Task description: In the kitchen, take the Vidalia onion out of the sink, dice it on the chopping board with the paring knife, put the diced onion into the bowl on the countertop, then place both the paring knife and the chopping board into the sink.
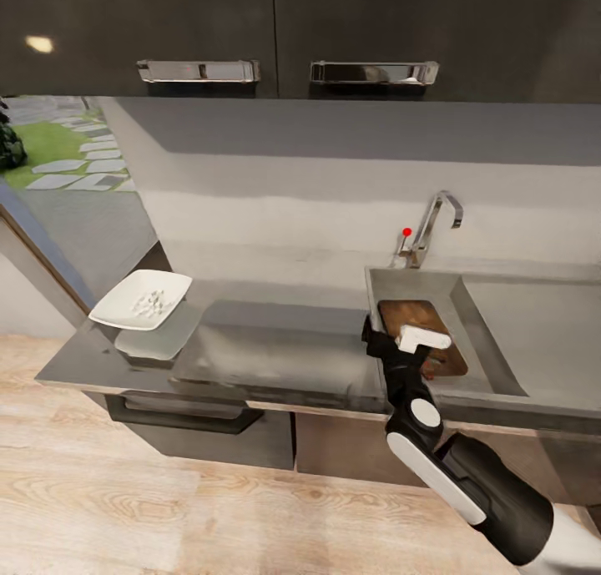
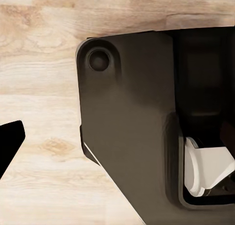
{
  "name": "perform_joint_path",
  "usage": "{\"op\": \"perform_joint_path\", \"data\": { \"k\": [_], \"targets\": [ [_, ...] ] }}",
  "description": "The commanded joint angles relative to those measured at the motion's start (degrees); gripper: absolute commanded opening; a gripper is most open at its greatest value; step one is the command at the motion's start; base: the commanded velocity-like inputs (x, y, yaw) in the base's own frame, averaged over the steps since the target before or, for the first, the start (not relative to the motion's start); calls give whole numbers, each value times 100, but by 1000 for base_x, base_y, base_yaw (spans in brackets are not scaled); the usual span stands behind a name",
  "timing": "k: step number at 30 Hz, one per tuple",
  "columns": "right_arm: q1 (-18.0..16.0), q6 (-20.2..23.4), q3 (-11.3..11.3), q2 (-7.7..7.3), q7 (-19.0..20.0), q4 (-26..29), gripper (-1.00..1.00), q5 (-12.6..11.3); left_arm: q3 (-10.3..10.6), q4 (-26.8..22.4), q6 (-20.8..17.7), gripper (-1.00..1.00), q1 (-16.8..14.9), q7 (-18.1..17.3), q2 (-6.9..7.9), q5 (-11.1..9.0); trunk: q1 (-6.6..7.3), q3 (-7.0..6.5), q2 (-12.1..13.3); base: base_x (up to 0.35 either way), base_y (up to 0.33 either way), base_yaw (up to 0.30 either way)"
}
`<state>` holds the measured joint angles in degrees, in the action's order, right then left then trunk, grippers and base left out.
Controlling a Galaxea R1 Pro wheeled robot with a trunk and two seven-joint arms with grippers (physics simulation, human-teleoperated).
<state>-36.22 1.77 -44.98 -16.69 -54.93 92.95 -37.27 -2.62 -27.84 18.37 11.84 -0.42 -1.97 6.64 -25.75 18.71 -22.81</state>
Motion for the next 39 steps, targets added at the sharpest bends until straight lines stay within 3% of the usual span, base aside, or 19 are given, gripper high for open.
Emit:
{"op": "perform_joint_path", "data": {
  "k": [1,3,4,8,25,28,30,34,37,39],
  "targets": [
    [-8,-104,-140,-57,-42,4,100,-28,-28,-10,8,100,3,-5,-5,57,-4,9,-11,-3,0,0],
    [62,-393,-379,-210,-80,-21,100,-41,-28,-17,8,100,3,-3,-5,57,-4,9,-11,-1,0,0],
    [140,-579,-642,-250,-129,-49,100,-27,-28,-18,8,100,3,-6,-5,57,-4,9,-11,0,0,0],
    [228,-1025,-1119,-287,-595,-103,100,-10,-28,-11,8,100,3,-2,-5,57,-4,9,-11,-65,0,0],
    [238,-1108,-1201,-291,-750,-229,100,-8,-28,-11,8,100,3,-3,-5,57,-4,9,-11,-327,0,0],
    [238,-1110,-1331,-289,-741,-348,100,-8,-28,-11,8,100,3,-2,-5,57,-4,9,-11,-340,0,0],
    [238,-1182,-1608,-275,-725,-692,100,-11,-28,-11,8,100,3,-2,-5,57,-4,9,-11,-226,0,0],
    [238,-1742,-2067,-210,-590,-1659,100,-29,-29,-11,8,100,3,-2,-5,57,-4,9,-11,-50,0,0],
    [240,-2047,-2268,-36,-65,-2707,100,-168,-28,-11,8,100,3,-2,-5,57,-4,9,-11,-7,0,0],
    [245,-2432,-2332,240,597,-3862,100,-438,-30,-16,8,100,3,-2,-5,57,-4,9,-11,-2,0,0]
  ]
}}
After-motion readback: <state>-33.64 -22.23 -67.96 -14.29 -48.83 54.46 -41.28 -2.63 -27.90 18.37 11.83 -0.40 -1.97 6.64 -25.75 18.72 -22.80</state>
